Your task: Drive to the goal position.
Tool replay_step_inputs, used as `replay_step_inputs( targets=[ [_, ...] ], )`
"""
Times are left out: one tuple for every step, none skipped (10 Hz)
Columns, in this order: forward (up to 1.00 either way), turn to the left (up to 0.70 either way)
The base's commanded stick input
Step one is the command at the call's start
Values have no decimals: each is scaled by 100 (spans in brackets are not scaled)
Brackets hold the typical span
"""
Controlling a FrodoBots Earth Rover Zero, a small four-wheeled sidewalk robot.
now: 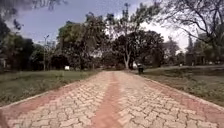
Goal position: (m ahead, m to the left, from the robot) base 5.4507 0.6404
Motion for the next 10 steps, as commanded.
replay_step_inputs(
  targets=[
    [70,0],
    [70,0],
    [70,0],
    [70,0],
    [70,0],
    [70,0],
    [70,0],
    [70,0],
    [70,0],
    [70,0]
  ],
)
